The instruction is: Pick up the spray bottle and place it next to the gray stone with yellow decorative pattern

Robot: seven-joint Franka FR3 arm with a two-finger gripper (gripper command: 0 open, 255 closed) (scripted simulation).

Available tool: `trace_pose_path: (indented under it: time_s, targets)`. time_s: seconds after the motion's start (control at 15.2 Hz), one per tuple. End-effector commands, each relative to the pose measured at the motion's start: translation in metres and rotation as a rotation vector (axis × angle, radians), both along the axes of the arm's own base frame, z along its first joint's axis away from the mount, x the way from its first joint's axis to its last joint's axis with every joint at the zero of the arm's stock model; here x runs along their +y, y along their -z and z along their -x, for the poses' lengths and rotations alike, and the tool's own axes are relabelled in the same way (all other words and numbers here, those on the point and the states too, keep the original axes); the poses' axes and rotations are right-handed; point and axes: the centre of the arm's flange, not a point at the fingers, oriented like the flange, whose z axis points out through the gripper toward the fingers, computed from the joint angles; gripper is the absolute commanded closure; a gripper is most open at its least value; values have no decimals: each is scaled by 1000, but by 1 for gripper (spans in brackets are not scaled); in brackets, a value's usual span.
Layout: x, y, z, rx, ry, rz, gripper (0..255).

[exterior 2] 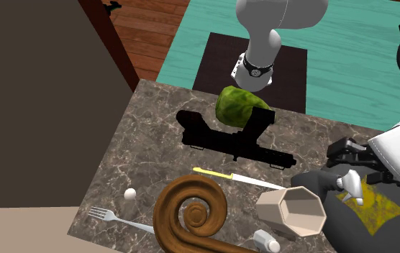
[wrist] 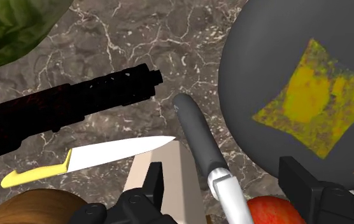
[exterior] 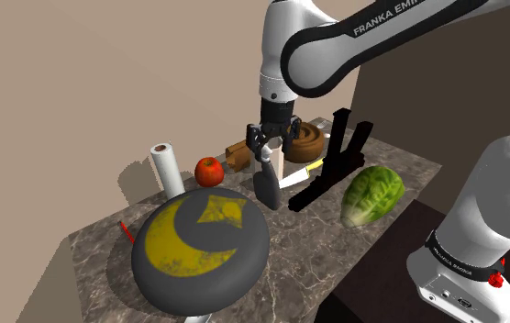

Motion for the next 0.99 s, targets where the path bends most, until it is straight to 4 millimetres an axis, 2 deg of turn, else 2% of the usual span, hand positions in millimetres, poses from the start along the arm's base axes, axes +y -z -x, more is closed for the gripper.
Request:
trace_pose_path:
  time_s: [0.0, 0.13, 0.4, 0.92]
  targets:
    - [0, 0, 0, 0, 0, 0, 0]
    - [0, 0, 0, 0, 0, 0, 0]
    - [-2, -50, 3, 0, 0, 0, 0]
    - [-2, -50, 3, 0, 0, 0, 0]
